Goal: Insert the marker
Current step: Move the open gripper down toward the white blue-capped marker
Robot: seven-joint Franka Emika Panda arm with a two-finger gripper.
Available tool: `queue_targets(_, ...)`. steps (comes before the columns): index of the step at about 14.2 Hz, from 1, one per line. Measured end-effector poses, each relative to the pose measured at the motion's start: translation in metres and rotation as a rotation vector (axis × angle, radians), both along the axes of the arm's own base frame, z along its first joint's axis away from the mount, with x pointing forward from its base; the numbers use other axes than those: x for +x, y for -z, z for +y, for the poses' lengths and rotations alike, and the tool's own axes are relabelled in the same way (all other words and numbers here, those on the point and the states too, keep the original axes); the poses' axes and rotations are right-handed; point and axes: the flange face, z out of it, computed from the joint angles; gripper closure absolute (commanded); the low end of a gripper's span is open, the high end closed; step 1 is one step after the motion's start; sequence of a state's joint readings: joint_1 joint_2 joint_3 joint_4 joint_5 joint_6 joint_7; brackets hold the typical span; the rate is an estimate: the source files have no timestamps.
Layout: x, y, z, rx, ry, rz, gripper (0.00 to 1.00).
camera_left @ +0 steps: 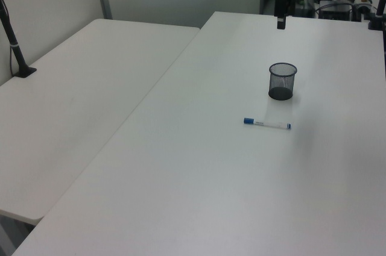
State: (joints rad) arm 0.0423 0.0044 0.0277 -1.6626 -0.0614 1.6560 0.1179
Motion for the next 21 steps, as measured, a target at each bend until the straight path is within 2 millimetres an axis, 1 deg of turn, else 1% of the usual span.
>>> queue_targets(9,0.001,0.003,0.002,0.0,-0.004,0.006,0.0)
queue_targets(12,0.005,0.014,0.008,-0.001,-0.013,0.024,0.0)
queue_targets(15,0.013,0.032,0.017,0.001,-0.031,0.019,0.0)
queue_targets(18,0.017,0.065,0.043,-0.002,-0.077,0.065,0.0)
queue_targets(21,0.023,0.101,0.06,-0.005,-0.11,0.119,0.0)
